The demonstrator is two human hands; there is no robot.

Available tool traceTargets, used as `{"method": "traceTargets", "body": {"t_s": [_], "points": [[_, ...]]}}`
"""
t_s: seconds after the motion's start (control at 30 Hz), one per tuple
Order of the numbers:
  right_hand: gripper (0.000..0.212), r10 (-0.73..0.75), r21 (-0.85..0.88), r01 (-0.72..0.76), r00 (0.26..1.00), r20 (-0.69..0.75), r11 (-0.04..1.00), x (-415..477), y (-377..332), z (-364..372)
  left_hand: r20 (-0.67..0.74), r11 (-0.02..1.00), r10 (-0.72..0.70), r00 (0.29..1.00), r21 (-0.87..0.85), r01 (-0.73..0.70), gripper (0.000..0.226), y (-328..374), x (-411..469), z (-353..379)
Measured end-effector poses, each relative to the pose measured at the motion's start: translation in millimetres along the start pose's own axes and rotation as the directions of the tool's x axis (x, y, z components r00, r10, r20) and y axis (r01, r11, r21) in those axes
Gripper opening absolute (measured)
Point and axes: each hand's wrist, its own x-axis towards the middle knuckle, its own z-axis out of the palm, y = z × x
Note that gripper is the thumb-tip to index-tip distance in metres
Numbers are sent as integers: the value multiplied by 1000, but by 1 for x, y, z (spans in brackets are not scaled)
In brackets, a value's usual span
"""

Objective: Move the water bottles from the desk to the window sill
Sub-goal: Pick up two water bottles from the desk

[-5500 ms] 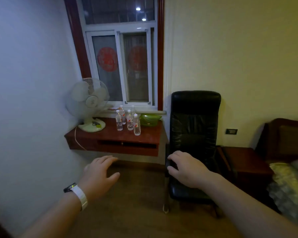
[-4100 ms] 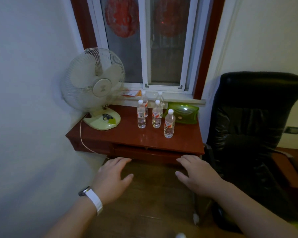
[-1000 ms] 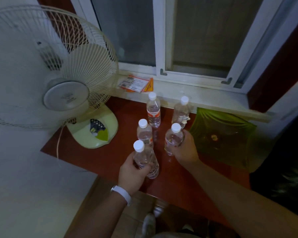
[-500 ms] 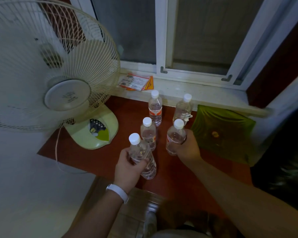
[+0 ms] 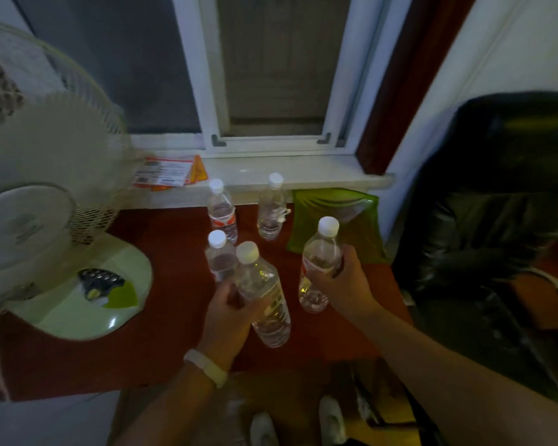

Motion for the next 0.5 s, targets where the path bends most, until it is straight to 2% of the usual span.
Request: {"method": "traceTargets", "body": {"t_s": [0.1,0.33,0.5], "points": [[45,73,15,-72,995,-67,997,-21,8,-25,99,1000,6,995,-13,-5,46,6,4,21],[45,142,38,-137,963,-230,990,-81,12,-90,283,998,21,959,-57,-5,60,14,-9,85],[47,169,62,-157,922,-348,986,-136,18,-148,420,996,-9,908,-74,44,51,18,-40,132]]}}
